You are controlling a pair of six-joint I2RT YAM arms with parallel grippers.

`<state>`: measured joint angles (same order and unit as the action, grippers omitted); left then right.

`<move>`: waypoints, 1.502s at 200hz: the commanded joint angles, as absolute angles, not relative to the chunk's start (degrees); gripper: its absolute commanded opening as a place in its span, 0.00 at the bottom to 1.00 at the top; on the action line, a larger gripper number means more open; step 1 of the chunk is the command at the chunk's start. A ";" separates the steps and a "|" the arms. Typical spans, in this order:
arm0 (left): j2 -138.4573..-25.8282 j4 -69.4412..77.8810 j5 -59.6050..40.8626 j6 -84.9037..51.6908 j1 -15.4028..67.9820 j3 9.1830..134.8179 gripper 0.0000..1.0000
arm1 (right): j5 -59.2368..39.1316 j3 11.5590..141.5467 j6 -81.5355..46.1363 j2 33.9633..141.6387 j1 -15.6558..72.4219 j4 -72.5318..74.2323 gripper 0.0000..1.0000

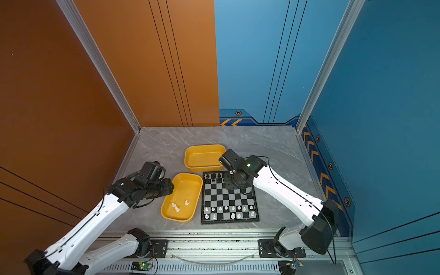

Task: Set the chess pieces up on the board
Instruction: 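Raise the right gripper and swing it over the white-piece tray, then descend the right gripper and close on a white piece in the tray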

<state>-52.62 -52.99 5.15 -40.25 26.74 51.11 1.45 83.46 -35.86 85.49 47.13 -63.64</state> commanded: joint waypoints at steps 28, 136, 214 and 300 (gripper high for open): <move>-45.63 -56.40 7.82 -46.01 23.80 45.20 0.57 | -4.53 99.61 -31.74 103.12 52.29 -65.55 0.38; -39.07 -56.36 4.53 -45.26 18.84 42.33 0.58 | -11.02 117.25 -36.07 122.90 59.58 -65.89 0.44; -39.66 -55.91 1.87 -40.08 17.69 45.92 0.60 | -11.79 123.90 -40.21 130.57 61.00 -67.50 0.40; -40.51 -55.91 3.00 -37.62 21.75 47.38 0.59 | -11.42 123.84 -44.13 134.58 62.13 -68.10 0.37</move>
